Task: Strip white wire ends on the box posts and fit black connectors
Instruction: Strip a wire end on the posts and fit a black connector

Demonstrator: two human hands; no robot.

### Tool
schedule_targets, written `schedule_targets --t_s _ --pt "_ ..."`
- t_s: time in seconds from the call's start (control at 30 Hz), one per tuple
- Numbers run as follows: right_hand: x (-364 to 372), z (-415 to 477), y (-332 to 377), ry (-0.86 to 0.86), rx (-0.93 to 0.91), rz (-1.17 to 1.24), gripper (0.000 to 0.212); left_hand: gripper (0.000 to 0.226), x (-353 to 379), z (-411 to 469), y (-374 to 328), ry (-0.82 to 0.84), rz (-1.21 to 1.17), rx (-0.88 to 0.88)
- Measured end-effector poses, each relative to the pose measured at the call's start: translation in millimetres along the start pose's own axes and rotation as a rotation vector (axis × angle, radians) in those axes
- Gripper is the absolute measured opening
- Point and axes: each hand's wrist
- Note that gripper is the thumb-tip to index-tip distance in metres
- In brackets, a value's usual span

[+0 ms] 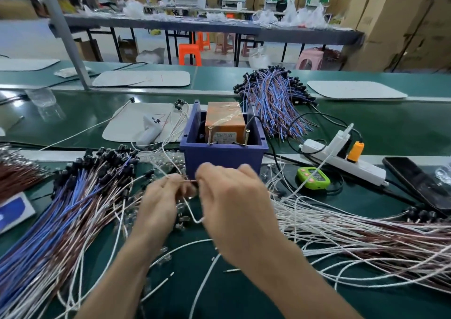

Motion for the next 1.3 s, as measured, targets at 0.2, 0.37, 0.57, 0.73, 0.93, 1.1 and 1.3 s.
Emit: schedule_targets --t_s 0.2,0.37,0.57,0.73,0.93,1.1,1.3 --pt "4.8 -0.5 -49.5 -0.080 0.139 -0.100 0.018 0.055 21.8 -16.3 -18.7 0.074 -0.264 -0.008" --pt "9.0 0.2 -70.8 -0.131 0.227 0.001 0.012 0.047 33.5 -20.8 -21.8 0.014 -0.310 0.016" --pt "10.3 8.4 -87.7 -0.149 0.265 0.197 0.011 0.043 28.8 -12.8 -13.3 -0.111 0.057 0.088" --pt "1.2 22.9 -98.9 -0.173 0.281 0.311 0.017 0.034 32.1 -5.4 -32.1 -0.253 0.373 0.235" --pt "-14.5 46.4 -108.8 -0.150 0.263 0.444 0.017 0.012 38.1 8.7 -62.3 -0.421 0.571 0.364" --pt "-18.0 46.1 -118.7 -0.117 0.229 0.504 0.024 0.010 30.5 12.0 -58.6 -0.490 0.623 0.412" --pt "-18.5 43.4 -116.6 -0.101 0.231 0.523 0.025 0.007 28.0 15.7 -53.3 -0.529 0.606 0.423"
Point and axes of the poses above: each hand's wrist, its own z-axis towards the middle knuckle, its own x-axis out of the palm, y = z × x, and after that the axes turned 6 degrees about y, right-handed
